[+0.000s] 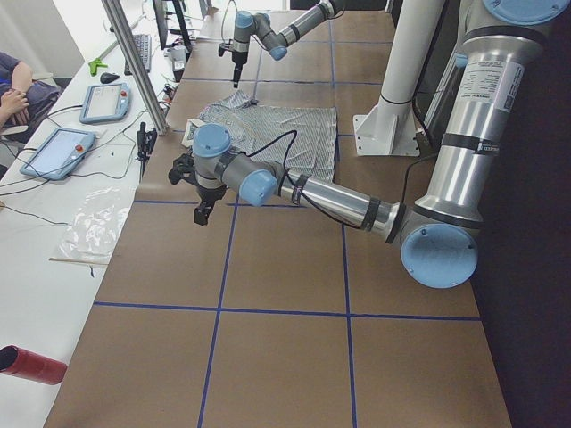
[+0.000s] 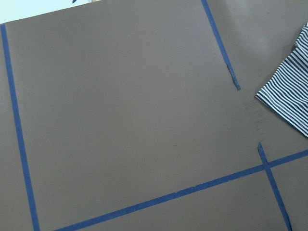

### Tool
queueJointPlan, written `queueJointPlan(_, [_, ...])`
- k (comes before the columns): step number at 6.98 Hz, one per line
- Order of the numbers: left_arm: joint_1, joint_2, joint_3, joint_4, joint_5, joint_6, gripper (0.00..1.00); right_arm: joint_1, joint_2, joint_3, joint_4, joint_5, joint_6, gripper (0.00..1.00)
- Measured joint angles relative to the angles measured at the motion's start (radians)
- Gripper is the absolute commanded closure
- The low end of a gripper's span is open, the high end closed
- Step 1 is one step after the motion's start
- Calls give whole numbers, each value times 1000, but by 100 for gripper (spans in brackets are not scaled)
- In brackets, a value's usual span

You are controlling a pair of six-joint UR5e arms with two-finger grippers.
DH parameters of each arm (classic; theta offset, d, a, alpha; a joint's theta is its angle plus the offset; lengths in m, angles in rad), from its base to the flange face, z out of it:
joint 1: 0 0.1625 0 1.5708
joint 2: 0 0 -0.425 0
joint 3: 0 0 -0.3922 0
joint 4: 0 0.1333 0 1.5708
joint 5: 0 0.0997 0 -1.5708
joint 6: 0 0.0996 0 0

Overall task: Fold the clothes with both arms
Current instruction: 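Lower the right gripper and grasp the sleeve edge near the shoulder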

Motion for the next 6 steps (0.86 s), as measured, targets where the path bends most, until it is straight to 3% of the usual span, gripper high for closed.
queueJointPlan(3, [1,1,7,-5,0,0,0,-34,24,-34,-2,-59,-3,4])
queueJointPlan(4, [1,1,8,-5,0,1,0,-35,20,-37,-2,-62,-7,21])
queueJointPlan(5, [1,1,8,-5,0,1,0,-36,18,-40,-3,-63,-8,48])
queueJointPlan(6, [1,2,10,-5,0,1,0,-36,18,-42,-3,-63,-7,69])
